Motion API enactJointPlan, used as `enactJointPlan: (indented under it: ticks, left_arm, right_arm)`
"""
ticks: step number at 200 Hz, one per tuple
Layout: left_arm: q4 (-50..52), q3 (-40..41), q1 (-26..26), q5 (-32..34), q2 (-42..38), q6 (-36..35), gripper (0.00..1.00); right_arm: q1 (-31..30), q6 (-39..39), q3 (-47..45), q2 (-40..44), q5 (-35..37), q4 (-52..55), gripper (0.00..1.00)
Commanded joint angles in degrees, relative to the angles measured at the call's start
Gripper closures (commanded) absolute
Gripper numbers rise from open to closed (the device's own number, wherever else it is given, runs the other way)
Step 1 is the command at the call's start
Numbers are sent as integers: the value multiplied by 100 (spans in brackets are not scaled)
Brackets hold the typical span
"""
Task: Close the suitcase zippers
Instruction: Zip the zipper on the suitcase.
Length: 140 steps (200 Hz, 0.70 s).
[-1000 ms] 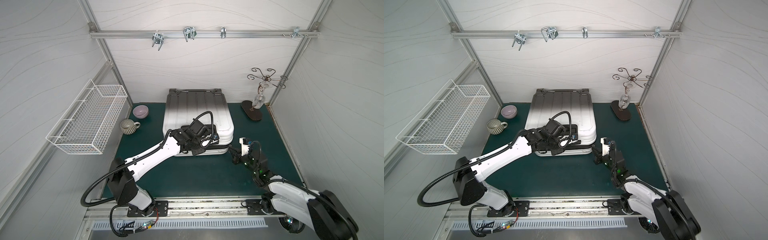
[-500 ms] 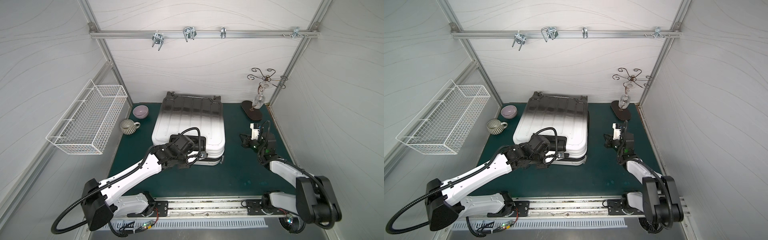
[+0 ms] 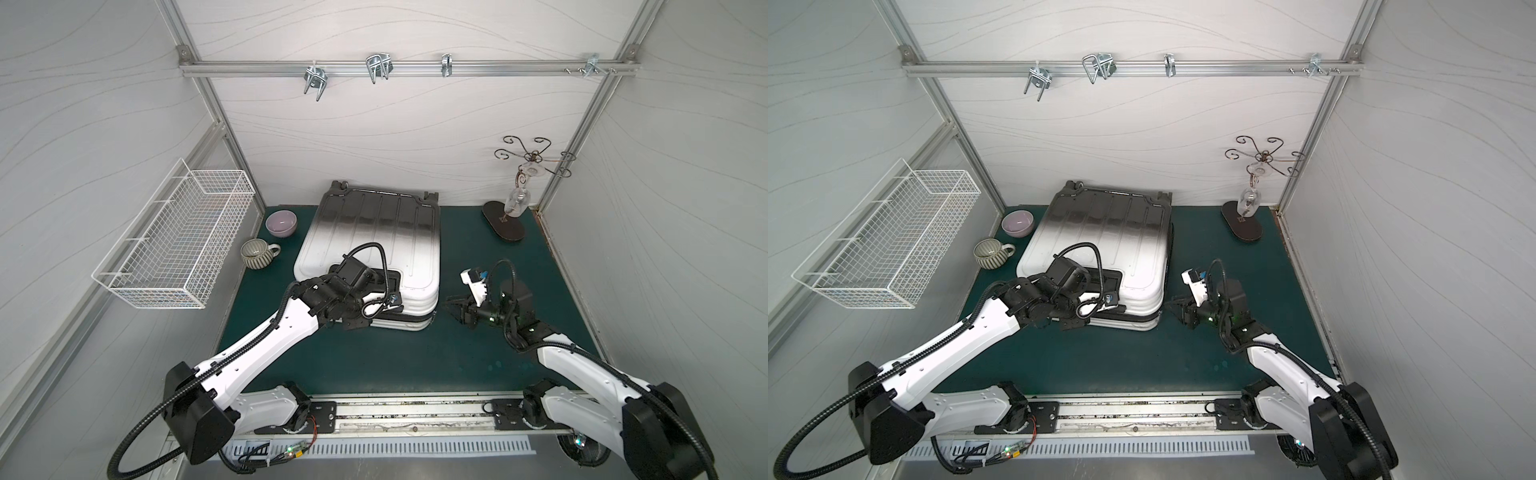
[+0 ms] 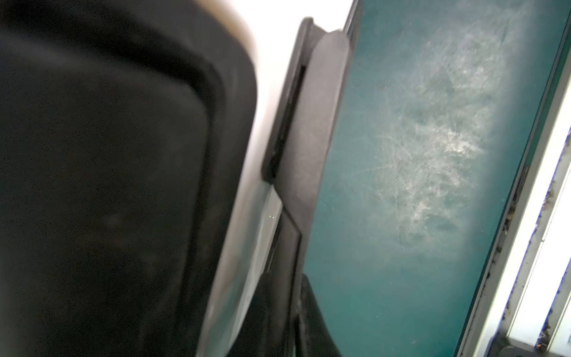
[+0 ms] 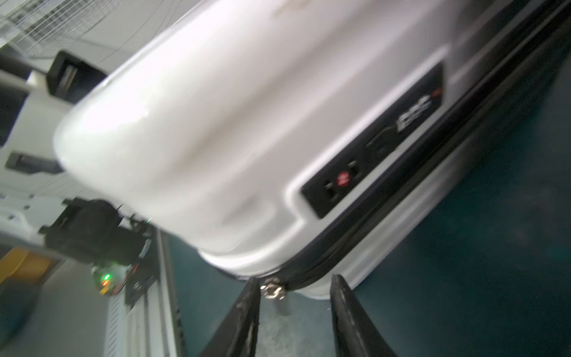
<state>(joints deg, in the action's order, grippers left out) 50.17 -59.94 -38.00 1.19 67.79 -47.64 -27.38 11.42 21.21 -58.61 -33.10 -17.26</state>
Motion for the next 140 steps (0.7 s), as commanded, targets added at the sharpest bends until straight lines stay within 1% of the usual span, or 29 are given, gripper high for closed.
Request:
enactJointPlan:
  ticks: [1, 22, 35, 49, 59, 74, 107, 119, 125, 129, 140]
  left_arm:
    - [-241, -60, 230, 691, -333, 108, 100]
    - [-315, 48, 410, 630, -524, 144, 100]
    - [-261, 31, 420, 516, -544, 200, 100]
    - [-260, 18, 423, 453, -540, 248, 100]
    - [-251, 16, 424, 452, -530, 255, 100]
    - [-219, -3, 418, 426, -540, 255, 100]
    - [-201, 44, 425, 356, -570, 261, 100]
    - [-187, 31, 424, 320, -558, 272, 100]
    - [-191, 34, 420, 312, -553, 271, 100]
    - [-182, 41, 425, 309, -548, 272, 100]
    - [-165, 57, 425, 282, -562, 252, 100]
  right_arm:
    - [-189, -341, -250, -145, -165, -340, 58]
    - [-710, -487, -421, -449, 130, -805, 55]
    - [-946, -445, -498, -773, 331, -1231, 53]
    - [-1149, -483, -570, -1040, 699, -1659, 51]
    - [-1198, -487, -587, -1198, 785, -1950, 50]
    - [-1252, -495, -510, -1377, 1032, -2101, 49]
    - [-1381, -535, -375, -1820, 1079, -2580, 47]
    - [-1452, -543, -355, -1941, 1126, -2732, 50]
    - [-1470, -535, -354, -1992, 1101, -2814, 55]
    - [-1485, -528, -348, -2008, 1073, -2853, 59]
    - [-1504, -543, -337, -2014, 1099, -2876, 81]
